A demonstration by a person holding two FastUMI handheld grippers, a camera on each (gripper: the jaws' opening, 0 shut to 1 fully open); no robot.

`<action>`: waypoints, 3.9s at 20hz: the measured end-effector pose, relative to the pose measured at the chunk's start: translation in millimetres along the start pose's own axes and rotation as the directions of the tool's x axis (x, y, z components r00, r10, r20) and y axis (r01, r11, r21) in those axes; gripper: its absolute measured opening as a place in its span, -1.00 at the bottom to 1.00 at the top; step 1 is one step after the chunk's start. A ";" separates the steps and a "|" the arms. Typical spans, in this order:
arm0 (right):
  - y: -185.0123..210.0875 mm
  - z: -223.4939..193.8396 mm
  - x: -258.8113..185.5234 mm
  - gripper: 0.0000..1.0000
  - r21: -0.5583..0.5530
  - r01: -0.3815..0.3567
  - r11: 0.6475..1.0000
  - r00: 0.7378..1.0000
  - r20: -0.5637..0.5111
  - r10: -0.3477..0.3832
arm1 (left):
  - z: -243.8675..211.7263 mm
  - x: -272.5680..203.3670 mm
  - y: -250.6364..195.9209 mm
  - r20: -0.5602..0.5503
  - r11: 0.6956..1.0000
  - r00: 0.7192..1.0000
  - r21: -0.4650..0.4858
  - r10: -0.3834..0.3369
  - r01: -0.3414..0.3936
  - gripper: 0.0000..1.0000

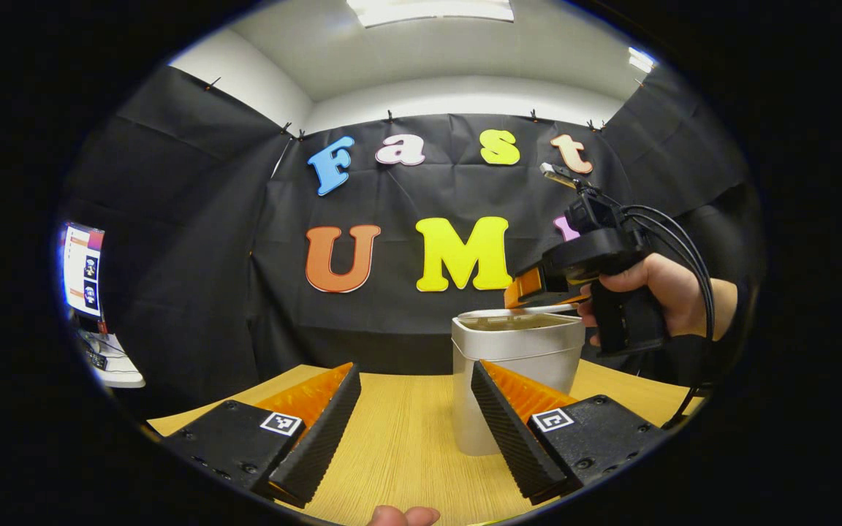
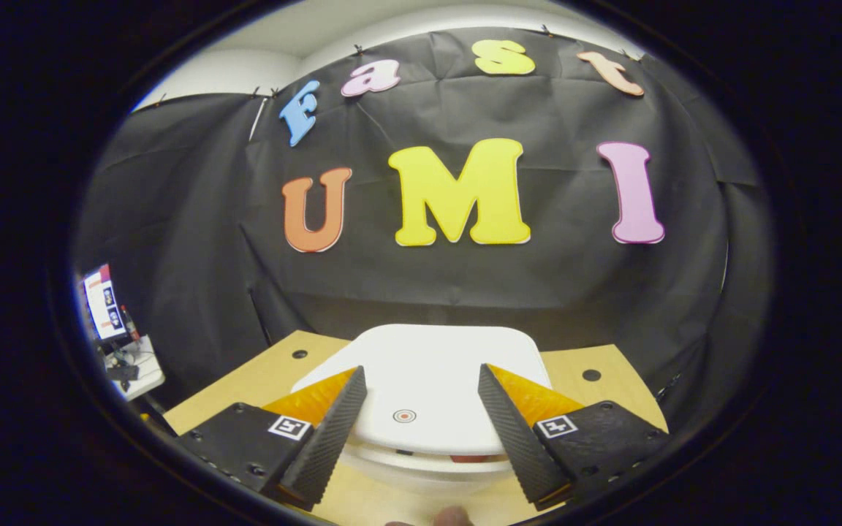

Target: Press the lid of the desktop garbage bin to open it, pick up the crumpled paper on the desktop and throw it into the bin, then pick up the pop can on the desktop and drop it into the bin, and finally close the garbage bin lid.

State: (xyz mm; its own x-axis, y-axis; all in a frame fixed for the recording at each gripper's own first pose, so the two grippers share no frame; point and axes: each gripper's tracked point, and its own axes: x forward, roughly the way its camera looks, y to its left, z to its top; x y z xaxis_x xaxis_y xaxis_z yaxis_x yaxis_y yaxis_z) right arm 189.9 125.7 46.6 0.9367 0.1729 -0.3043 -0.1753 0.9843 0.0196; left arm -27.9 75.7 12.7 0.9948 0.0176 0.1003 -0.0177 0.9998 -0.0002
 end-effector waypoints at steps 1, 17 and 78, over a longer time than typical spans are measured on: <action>-0.5 -2.5 0.0 0.92 0.001 0.010 1.000 1.000 0.003 -0.010 | -1.3 -0.6 1.3 -0.004 1.000 1.000 0.001 0.002 -0.002 0.96; -2.4 -22.8 4.3 0.84 -0.034 0.089 0.995 0.992 0.090 -0.085 | -15.6 3.8 -1.7 -0.040 1.000 0.999 -0.017 -0.018 0.018 0.96; -72.2 -142.4 -209.7 0.93 0.005 0.258 0.966 0.888 0.393 -0.239 | -22.9 -13.8 6.4 0.008 1.000 1.000 0.002 0.010 -0.010 0.96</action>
State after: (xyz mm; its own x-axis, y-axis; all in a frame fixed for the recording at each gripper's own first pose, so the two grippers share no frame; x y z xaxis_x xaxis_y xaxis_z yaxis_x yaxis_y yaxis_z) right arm -37.1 13.4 -26.6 0.9927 -0.0682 0.0990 0.0738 0.9958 -0.0544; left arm -39.4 81.9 -11.5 0.9938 0.0278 0.1079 -0.0280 0.9996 0.0007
